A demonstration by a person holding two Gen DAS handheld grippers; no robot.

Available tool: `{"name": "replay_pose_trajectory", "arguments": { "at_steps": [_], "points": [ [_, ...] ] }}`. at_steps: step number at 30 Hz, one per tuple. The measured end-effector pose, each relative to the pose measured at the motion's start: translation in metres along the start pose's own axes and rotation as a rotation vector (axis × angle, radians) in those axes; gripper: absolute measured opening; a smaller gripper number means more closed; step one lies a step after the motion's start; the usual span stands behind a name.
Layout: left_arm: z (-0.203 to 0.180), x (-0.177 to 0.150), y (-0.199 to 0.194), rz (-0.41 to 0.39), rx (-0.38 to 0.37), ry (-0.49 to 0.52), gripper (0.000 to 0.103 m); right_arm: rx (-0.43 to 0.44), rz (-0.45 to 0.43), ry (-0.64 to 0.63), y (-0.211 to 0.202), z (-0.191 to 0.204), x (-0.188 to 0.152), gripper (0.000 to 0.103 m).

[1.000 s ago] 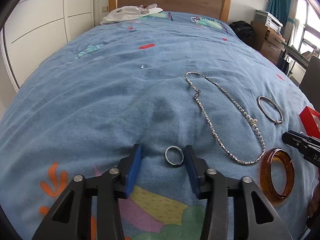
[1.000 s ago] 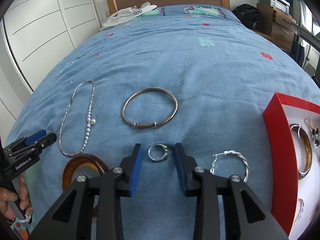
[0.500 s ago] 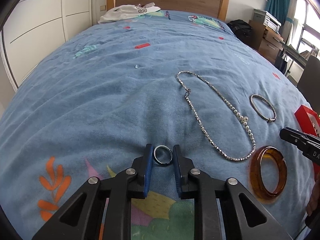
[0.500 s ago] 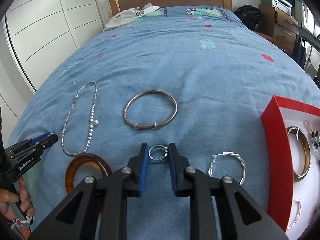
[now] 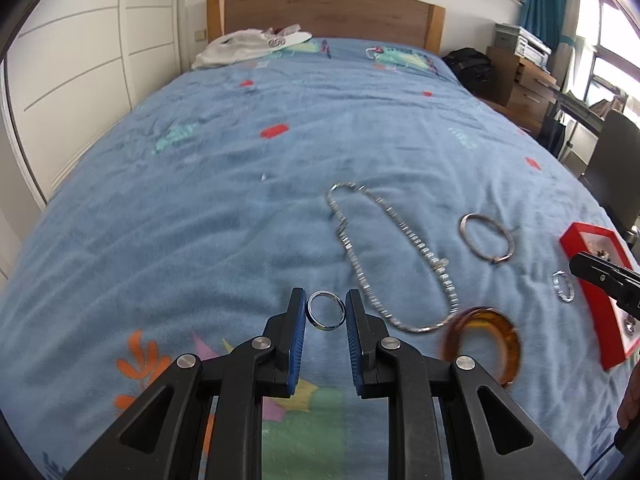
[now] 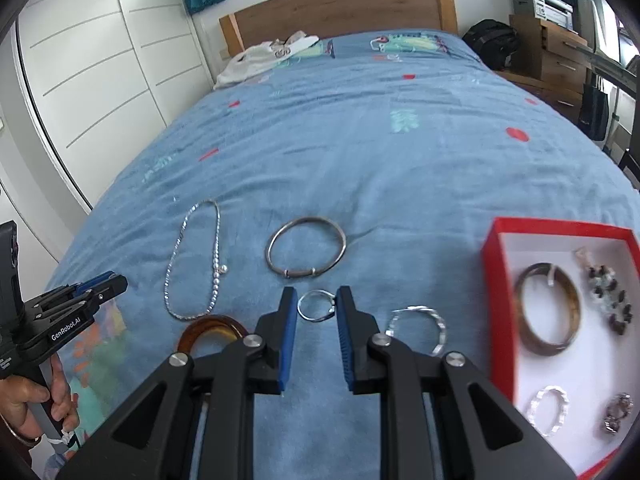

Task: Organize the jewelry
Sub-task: 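Grasp the small silver ring with left tool while right tool grasps another ring, then carry both silver rings into the red box and open both tools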

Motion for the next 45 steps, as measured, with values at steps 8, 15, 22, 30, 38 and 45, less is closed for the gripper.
{"name": "replay_pose_trajectory", "arguments": {
  "at_steps": [8,15,22,30,38,45],
  "points": [
    [-0.060,0.025,-0.027,-0.041,-0.072,0.061,0.019,-0.046,-0.046,0.050,-0.048,-0.042,0.003,0.019],
    [-0.156,0.038,-0.031,-0.050,-0.226,0.129,0.019,-0.147,-0.035,0.102,-0.085,-0.115,-0.015,0.019],
    [-0.261,0.033,-0.015,-0.011,-0.377,0.209,0.019,-0.233,0.004,0.145,-0.105,-0.191,-0.036,0.019],
    [-0.341,0.005,0.014,0.077,-0.449,0.300,0.019,-0.171,0.081,0.116,-0.092,-0.224,-0.048,0.019],
    [-0.365,-0.021,0.040,0.167,-0.419,0.375,0.019,-0.107,0.164,0.045,-0.067,-0.230,-0.056,0.019],
    [-0.366,-0.037,0.052,0.202,-0.387,0.432,0.019,-0.105,0.214,-0.007,-0.056,-0.235,-0.061,0.019]
  ]
}}
Point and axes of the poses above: each gripper's, at about its wrist camera, not at the fingertips, and y roughly the way its jaws point, z to its left, x to its top, the point moved 4 cm from there along y, roughly the way its jaws point, and after that the axes turned 2 degrees about -x, right-handed, at the moved point
